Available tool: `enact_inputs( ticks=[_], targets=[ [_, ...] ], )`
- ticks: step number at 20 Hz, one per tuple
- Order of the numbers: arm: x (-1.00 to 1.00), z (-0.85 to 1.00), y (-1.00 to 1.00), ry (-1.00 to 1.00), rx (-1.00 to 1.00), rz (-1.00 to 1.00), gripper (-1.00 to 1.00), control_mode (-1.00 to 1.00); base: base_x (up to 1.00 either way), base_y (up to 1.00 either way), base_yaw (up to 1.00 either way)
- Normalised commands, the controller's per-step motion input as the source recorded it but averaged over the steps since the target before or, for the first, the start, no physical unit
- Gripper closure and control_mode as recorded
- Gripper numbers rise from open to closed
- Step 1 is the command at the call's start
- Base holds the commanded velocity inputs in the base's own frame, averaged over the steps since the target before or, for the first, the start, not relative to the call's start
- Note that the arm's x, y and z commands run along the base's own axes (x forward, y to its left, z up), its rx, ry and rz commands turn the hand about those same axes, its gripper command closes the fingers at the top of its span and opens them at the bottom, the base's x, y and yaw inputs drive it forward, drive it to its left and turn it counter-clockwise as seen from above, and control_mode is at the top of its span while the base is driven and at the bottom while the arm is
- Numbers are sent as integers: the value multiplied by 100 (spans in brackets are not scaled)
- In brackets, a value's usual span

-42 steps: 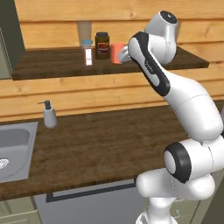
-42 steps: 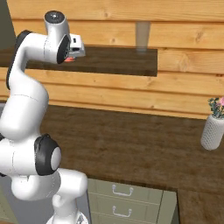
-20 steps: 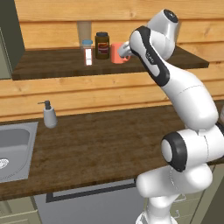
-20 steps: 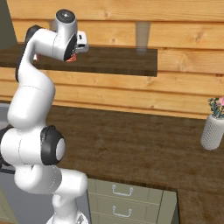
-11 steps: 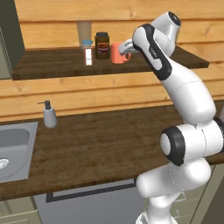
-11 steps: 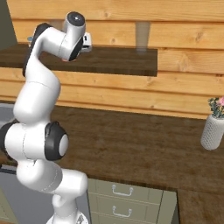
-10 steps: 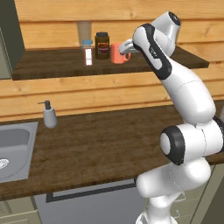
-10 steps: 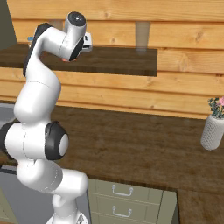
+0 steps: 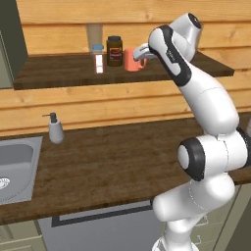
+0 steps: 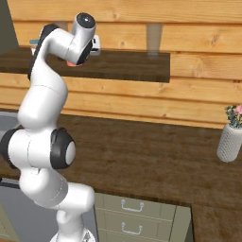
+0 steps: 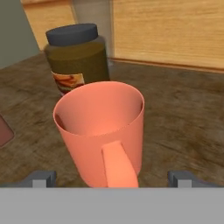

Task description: Gather all objects into one cabinet and sort the glasses and bowls to opposite sides.

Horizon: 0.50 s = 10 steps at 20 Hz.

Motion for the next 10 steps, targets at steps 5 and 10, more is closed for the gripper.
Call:
enact_inputs(
  ticks=[5,10],
  targets=[
    [16,0,-1,0,0,3,-100,-100,0,0,0],
    [5,0,-3,0,0,2,-100,-100,0,0,0]
  ],
)
